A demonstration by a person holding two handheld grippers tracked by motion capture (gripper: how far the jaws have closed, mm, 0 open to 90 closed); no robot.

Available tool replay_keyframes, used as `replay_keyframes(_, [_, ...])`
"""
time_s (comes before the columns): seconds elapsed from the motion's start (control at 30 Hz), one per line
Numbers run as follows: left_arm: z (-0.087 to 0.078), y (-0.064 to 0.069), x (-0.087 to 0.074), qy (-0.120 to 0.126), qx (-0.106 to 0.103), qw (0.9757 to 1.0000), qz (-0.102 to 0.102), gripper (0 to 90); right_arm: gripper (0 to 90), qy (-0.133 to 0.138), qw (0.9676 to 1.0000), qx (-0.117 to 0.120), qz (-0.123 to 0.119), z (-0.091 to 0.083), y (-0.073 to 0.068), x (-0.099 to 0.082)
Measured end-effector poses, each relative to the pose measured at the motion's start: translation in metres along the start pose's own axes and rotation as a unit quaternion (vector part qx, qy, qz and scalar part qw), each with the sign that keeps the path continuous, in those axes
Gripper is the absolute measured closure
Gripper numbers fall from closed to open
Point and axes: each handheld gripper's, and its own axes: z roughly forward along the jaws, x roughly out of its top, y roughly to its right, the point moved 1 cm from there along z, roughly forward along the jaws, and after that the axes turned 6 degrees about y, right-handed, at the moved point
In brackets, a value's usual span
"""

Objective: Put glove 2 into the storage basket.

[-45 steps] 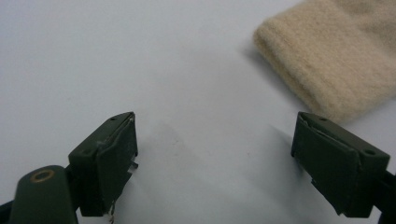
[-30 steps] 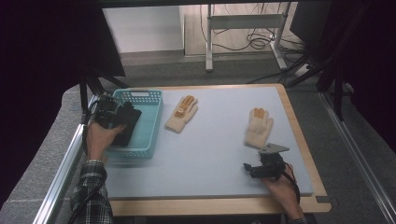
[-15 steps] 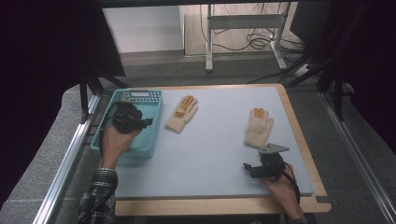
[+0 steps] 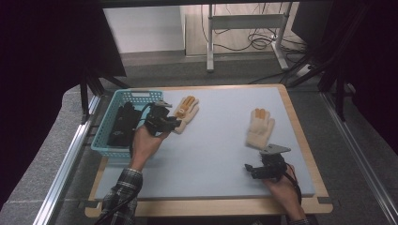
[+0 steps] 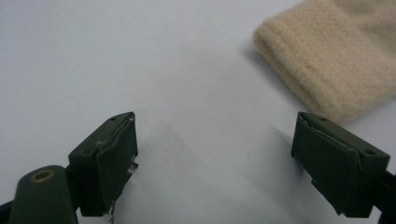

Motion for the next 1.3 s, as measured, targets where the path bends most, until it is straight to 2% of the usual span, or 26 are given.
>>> replay_keyframes(0.07, [0.014,0.004,0.003,-0.011,0.009,0.9999,-0.001,69.8,14.1,0.000,1.0000,0.000,0.000,0.000,0.000,0.000])
replay_keyframes(0.13, [0.031,0.006,0.004,-0.028,0.032,0.9991,0.002,69.0,14.1,0.000,1.0000,0.000,0.000,0.000,0.000,0.000])
replay_keyframes(0.3, [0.062,-0.001,0.000,-0.054,0.071,0.9959,-0.008,66.8,14.1,0.000,1.0000,0.000,0.000,0.000,0.000,0.000])
replay_keyframes(0.33, [0.068,-0.002,-0.001,-0.061,0.086,0.9944,-0.006,65.8,14.1,0.000,1.0000,0.000,0.000,0.000,0.000,0.000])
replay_keyframes(0.5, [0.088,-0.004,-0.008,-0.077,0.127,0.9889,0.003,60.3,14.1,0.000,1.0000,0.001,0.000,0.000,0.000,0.000])
replay_keyframes(0.6, [0.099,-0.004,-0.012,-0.096,0.155,0.9830,0.017,58.1,14.1,0.000,1.0000,0.000,0.001,0.000,0.000,0.000])
replay_keyframes(0.7, [0.105,-0.005,-0.016,-0.107,0.173,0.9786,0.031,60.9,14.1,0.000,1.0000,0.000,0.001,0.000,0.000,0.000])
replay_keyframes(0.8, [0.107,-0.003,-0.016,-0.109,0.178,0.9772,0.039,68.8,14.1,0.000,1.0000,0.000,0.000,0.000,0.000,0.000])
replay_keyframes(0.9, [0.105,-0.001,-0.015,-0.106,0.177,0.9776,0.040,80.7,14.1,0.000,1.0000,0.000,0.001,0.000,0.000,0.000])
replay_keyframes(0.97, [0.104,-0.001,-0.014,-0.106,0.174,0.9783,0.039,82.3,14.1,0.000,1.0000,0.000,0.001,0.000,0.000,0.000])
replay_keyframes(1.13, [0.092,-0.002,-0.011,-0.083,0.144,0.9859,0.009,83.2,14.1,0.000,1.0000,0.001,0.001,0.000,0.000,0.000])
replay_keyframes(1.3, [0.074,0.011,-0.005,-0.065,0.108,0.9920,-0.001,83.1,14.1,0.000,1.0000,0.000,0.000,0.000,0.000,0.000])
